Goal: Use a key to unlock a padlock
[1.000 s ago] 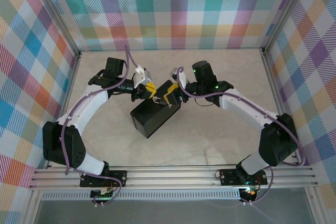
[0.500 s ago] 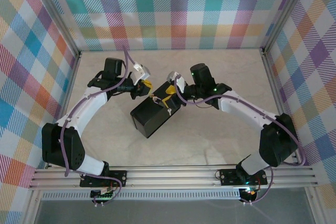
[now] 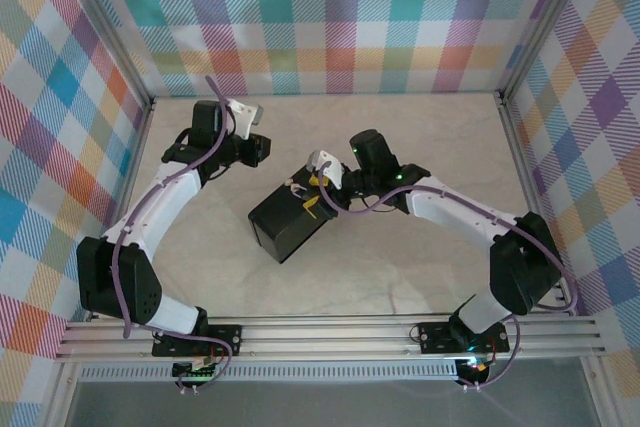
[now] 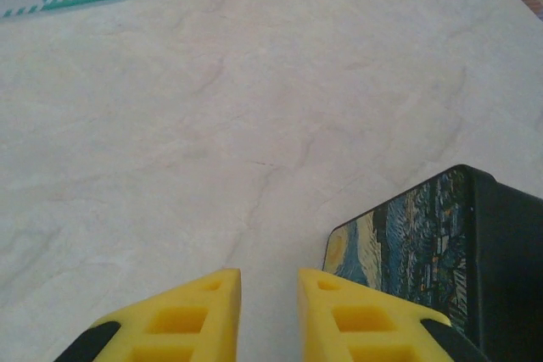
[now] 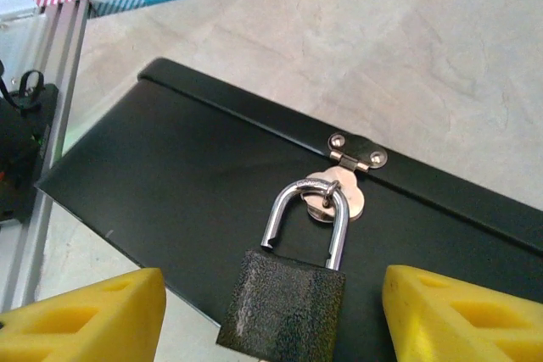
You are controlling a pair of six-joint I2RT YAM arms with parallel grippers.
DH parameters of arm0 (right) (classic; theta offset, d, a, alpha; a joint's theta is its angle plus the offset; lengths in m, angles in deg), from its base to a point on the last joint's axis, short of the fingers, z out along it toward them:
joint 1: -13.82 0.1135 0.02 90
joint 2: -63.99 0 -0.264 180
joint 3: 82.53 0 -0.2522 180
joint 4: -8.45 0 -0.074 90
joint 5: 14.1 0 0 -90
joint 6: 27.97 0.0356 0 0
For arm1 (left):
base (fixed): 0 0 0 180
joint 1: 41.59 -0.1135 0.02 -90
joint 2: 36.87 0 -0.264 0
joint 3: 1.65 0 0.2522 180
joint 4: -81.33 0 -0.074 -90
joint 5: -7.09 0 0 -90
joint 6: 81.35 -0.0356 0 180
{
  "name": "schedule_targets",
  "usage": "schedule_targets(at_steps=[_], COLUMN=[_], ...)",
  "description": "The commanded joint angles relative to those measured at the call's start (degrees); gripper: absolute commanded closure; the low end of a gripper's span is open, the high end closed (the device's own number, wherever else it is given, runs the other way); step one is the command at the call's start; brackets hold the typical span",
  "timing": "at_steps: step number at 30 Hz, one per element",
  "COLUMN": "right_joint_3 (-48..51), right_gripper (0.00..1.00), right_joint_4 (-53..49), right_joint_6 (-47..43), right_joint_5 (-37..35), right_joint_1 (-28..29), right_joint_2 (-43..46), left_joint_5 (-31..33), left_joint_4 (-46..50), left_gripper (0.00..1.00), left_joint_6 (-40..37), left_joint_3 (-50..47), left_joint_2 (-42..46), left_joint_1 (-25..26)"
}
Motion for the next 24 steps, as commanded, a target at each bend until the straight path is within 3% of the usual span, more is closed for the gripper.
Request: schedule_targets(at_steps=[1,8,15,24], right_joint_3=[-1.8,-2.6,-6.2,-8.6], right_gripper=[0.32,0.43,0.56,0.61], right_joint_4=[-0.7,-0.6,-3.2,-1.9], right_joint_6=[-2.6,-1.0,4.4,14.7], right_joint_5=[-0.6,-2.5,-3.8,1.2], right_joint_1=[0.6,0.8,0.5,-1.5], right_joint_2=[-1.0,-3.0,-4.9,-6.2], left_joint_5=[2.4,9.8,10.8,8.2], left_joint_4=[1.3,0.8,4.6,8.9], left_gripper=[0.77,0.78,0.79,0.8], left_joint_6=[5.1,7.6,8.0,7.6], left_joint_3=[-1.6,-6.3,-5.8,-7.0], left_joint_2=[3.9,7.8,8.9,10.2], left_joint_1=[-0.7,-0.7,1.3,4.9])
